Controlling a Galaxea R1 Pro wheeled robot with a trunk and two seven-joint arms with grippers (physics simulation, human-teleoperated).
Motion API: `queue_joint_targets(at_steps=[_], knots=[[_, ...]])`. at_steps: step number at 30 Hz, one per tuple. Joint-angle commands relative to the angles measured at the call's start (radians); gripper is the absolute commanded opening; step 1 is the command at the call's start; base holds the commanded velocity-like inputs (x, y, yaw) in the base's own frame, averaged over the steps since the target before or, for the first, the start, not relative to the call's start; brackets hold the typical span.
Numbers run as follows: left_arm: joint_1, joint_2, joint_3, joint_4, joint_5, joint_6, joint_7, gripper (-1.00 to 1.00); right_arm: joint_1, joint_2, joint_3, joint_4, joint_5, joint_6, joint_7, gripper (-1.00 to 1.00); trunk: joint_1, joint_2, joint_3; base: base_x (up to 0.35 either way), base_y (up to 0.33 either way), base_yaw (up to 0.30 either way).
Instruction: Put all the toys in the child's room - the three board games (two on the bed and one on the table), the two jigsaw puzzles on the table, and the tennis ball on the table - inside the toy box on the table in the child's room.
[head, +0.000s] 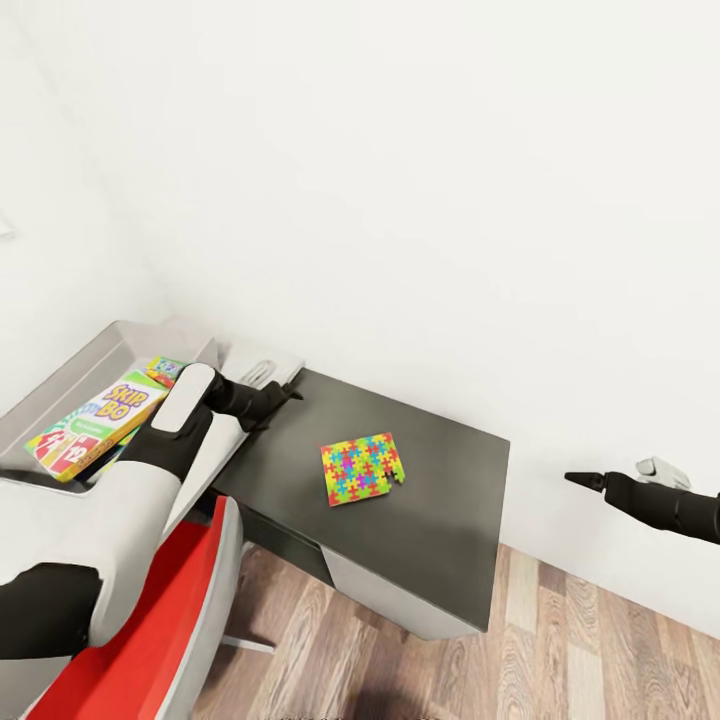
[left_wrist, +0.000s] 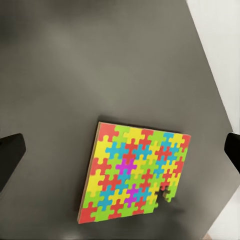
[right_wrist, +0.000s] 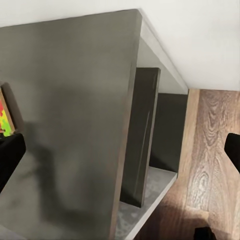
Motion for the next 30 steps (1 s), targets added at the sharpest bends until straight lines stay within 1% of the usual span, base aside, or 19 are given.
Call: queue_joint_targets(at_steps=[1, 4, 5, 8, 9, 13, 18, 23, 30], knots=[[-0.001, 0.001, -0.003, -0.001, 0.010, -0.001, 0.010, 1.00, -0.001, 0.000, 0.000, -0.001, -0.011, 0.004, -0.010, 1.00, 0.001, -0.002, -0.003, 0.000, 0.004, 0.000], [-0.009, -0.005, -0.004, 0.022, -0.040, -0.001, -0.027, 1.00, -0.001, 0.000, -0.002, -0.003, -0.010, 0.004, -0.010, 1.00, 0.001, -0.002, -0.007, 0.000, 0.002, 0.000], [-0.009, -0.005, -0.004, 0.022, -0.040, -0.001, -0.027, 1.00, -0.001, 0.000, -0.002, -0.003, -0.010, 0.004, -0.010, 1.00, 0.001, -0.002, -0.008, 0.000, 0.002, 0.000], [-0.013, -0.013, -0.004, 0.036, -0.074, -0.003, -0.055, 1.00, -0.001, 0.000, -0.003, -0.003, -0.010, 0.004, -0.010, 1.00, 0.001, -0.002, -0.012, 0.000, 0.001, 0.000], [-0.013, -0.013, -0.004, 0.036, -0.074, -0.003, -0.055, 1.00, -0.001, 0.000, -0.003, -0.003, -0.010, 0.004, -0.010, 1.00, 0.001, -0.002, -0.014, 0.000, 0.000, 0.000], [-0.016, -0.019, -0.003, 0.045, -0.098, -0.006, -0.075, 1.00, 0.000, 0.000, -0.003, -0.004, -0.010, 0.004, -0.010, 1.00, 0.001, -0.002, -0.020, 0.000, 0.000, 0.000], [-0.017, -0.020, -0.004, 0.049, -0.113, -0.008, -0.082, 1.00, 0.000, -0.001, -0.004, -0.004, -0.010, 0.004, -0.010, 1.00, 0.001, -0.002, -0.028, 0.000, 0.000, 0.000], [-0.016, -0.020, -0.004, 0.051, -0.149, -0.011, -0.088, 1.00, 0.000, -0.001, -0.004, -0.004, -0.010, 0.004, -0.010, 1.00, 0.001, -0.002, -0.036, 0.000, 0.000, 0.000], [-0.015, -0.018, -0.004, 0.073, -0.166, -0.012, -0.109, 1.00, 0.001, 0.000, -0.003, -0.004, -0.010, 0.004, -0.010, 1.00, 0.001, -0.002, -0.047, 0.000, 0.000, 0.000]])
